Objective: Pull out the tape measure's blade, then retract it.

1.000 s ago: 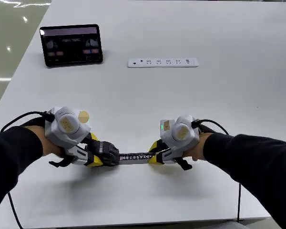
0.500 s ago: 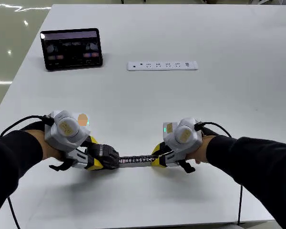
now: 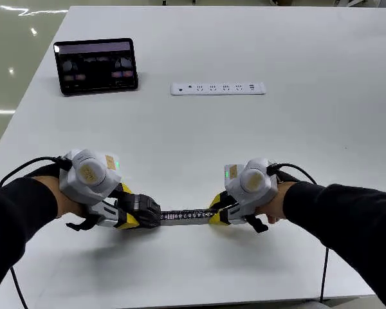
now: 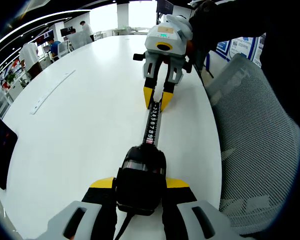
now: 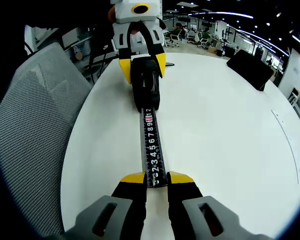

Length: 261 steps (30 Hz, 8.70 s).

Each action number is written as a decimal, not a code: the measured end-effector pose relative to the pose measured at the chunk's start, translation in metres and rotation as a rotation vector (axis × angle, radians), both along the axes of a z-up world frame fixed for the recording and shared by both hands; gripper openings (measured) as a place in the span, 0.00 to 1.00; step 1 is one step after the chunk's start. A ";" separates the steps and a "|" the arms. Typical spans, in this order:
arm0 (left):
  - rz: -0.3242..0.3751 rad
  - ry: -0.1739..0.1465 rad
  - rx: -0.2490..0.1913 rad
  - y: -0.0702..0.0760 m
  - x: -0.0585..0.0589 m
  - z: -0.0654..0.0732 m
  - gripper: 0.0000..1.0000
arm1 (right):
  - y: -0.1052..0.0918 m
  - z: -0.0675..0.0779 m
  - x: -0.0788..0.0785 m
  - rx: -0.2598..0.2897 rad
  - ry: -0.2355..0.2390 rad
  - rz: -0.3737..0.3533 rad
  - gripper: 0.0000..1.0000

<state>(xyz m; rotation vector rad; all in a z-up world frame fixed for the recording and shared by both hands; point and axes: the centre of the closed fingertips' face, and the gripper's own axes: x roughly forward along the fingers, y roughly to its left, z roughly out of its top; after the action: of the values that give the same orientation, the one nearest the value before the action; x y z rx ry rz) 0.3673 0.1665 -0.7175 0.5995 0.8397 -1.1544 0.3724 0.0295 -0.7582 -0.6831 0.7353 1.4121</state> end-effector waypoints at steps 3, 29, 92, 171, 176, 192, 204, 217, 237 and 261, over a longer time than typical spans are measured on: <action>-0.001 0.000 -0.001 0.000 0.000 0.000 0.31 | -0.002 0.000 0.000 -0.002 0.000 -0.002 0.11; 0.005 -0.009 -0.005 -0.001 -0.001 0.001 0.31 | -0.045 -0.002 0.002 -0.043 -0.009 -0.023 0.11; 0.020 -0.007 -0.016 -0.001 0.000 -0.002 0.31 | -0.111 -0.001 0.007 -0.092 0.007 -0.095 0.11; 0.725 -0.238 -0.359 0.122 -0.063 0.059 1.00 | -0.246 0.089 -0.079 0.148 -0.185 -0.728 1.00; 0.724 -0.240 -0.357 0.121 -0.062 0.060 1.00 | -0.243 0.089 -0.076 0.143 -0.186 -0.699 1.00; 0.730 -0.224 -0.367 0.109 -0.056 0.057 1.00 | -0.251 0.086 -0.079 0.130 -0.179 -0.689 1.00; 0.736 -0.192 -0.354 0.098 -0.051 0.057 1.00 | -0.254 0.082 -0.082 0.111 -0.160 -0.698 1.00; 0.864 -0.187 -0.403 0.070 -0.018 0.072 1.00 | -0.233 0.083 -0.062 0.113 -0.164 -0.662 1.00; 1.106 -0.166 -0.437 0.030 0.009 0.045 1.00 | -0.196 0.058 -0.027 0.003 -0.176 -0.464 1.00; 1.073 -0.202 -0.416 0.007 0.024 0.016 1.00 | -0.146 0.041 0.005 -0.099 -0.132 -0.176 0.87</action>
<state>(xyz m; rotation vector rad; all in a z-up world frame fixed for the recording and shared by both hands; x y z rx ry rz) 0.3911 0.1731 -0.7011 -0.1160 0.5757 -0.2463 0.3775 -0.1164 -0.7172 -0.7621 0.7454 1.1651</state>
